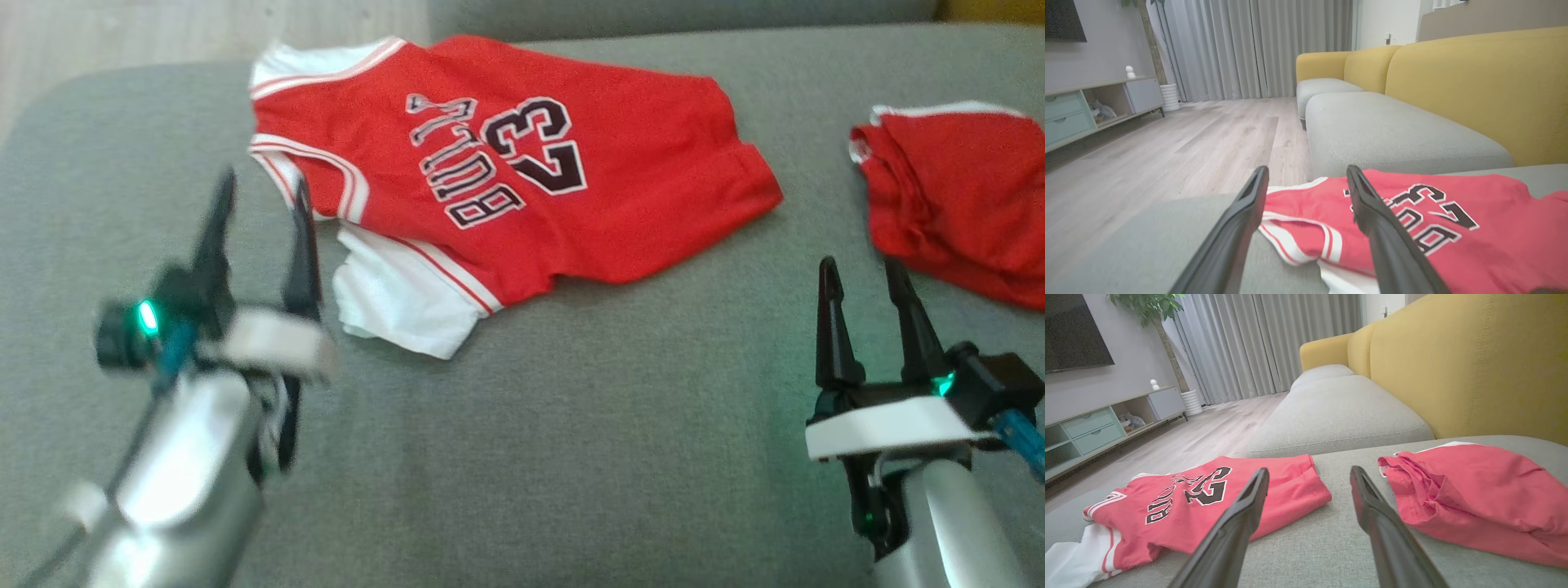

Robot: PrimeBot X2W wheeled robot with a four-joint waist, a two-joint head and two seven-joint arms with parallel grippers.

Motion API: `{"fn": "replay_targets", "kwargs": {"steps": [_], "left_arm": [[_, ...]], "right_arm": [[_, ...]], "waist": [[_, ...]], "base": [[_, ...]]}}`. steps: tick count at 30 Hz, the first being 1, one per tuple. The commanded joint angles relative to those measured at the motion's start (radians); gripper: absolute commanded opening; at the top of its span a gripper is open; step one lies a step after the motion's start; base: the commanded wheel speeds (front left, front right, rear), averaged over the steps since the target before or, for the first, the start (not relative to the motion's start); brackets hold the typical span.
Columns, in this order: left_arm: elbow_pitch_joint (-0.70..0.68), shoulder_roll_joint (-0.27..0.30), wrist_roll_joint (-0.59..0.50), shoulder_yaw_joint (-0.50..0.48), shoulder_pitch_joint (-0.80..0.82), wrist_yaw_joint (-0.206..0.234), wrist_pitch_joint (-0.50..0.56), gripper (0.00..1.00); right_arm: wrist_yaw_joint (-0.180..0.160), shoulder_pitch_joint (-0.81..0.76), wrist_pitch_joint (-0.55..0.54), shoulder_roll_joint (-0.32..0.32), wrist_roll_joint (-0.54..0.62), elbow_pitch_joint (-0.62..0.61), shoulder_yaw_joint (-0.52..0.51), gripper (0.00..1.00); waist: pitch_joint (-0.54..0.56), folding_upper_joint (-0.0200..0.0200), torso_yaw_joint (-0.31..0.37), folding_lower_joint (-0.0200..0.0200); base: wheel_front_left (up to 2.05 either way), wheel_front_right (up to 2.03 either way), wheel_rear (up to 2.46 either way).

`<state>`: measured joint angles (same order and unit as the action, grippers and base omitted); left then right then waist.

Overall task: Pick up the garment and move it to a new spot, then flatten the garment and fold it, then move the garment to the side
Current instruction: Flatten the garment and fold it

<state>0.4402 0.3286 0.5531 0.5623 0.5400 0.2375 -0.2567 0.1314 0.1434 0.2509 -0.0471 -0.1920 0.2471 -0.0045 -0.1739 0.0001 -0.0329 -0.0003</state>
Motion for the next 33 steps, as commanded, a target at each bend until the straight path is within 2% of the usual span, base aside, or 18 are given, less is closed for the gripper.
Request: {"fn": "replay_targets", "kwargs": {"steps": [1,5,9,18,25,29,31,33], "left_arm": [[-0.044,0.018,-0.008,-0.050,-0.001,0.004,-0.005,1.00],[-0.062,-0.003,0.000,-0.052,-0.119,-0.015,-0.005,1.00],[-0.035,-0.009,-0.003,-0.043,-0.141,-0.037,-0.005,1.00],[0.080,-0.005,-0.003,0.018,-0.069,-0.115,0.102,1.00],[0.276,0.011,-0.009,0.021,0.027,-0.101,0.192,1.00],[0.365,0.002,0.008,0.028,0.055,-0.135,0.234,1.00],[0.393,-0.003,0.013,0.030,0.065,-0.148,0.234,0.00],[0.413,-0.010,0.020,0.024,0.071,-0.148,0.217,0.00]], "right_arm": [[-0.001,0.003,0.011,-0.003,0.003,-0.027,0.020,1.00],[-0.001,-0.012,0.011,-0.003,0.005,-0.025,0.026,1.00],[-0.001,-0.008,0.011,-0.003,0.008,-0.026,0.038,1.00],[-0.001,0.011,0.011,-0.003,0.002,-0.036,0.061,1.00],[-0.001,0.029,0.011,-0.003,-0.006,-0.049,0.061,1.00],[-0.001,0.037,0.011,-0.003,-0.008,-0.051,0.059,1.00],[-0.001,0.038,0.011,-0.003,-0.010,-0.051,0.054,1.00],[-0.001,0.037,0.011,-0.003,-0.011,-0.049,0.048,1.00]], "waist": [[0.028,-0.0001,-0.026,0.0003],[0.037,-0.0001,-0.031,0.0003],[0.035,-0.0001,-0.023,0.0003],[-0.009,-0.0001,0.033,0.0003],[-0.069,-0.0001,0.084,0.0003],[-0.079,-0.0001,0.095,0.0003],[-0.079,-0.0001,0.096,0.0003],[-0.074,-0.0001,0.090,0.0003]], "base": [[0.00,0.00,0.00],[0.00,0.00,0.00],[0.00,0.00,0.00],[0.00,0.00,0.00],[0.00,0.00,0.00],[0.00,0.00,0.00],[0.00,0.00,0.00],[0.00,0.00,0.00]]}}
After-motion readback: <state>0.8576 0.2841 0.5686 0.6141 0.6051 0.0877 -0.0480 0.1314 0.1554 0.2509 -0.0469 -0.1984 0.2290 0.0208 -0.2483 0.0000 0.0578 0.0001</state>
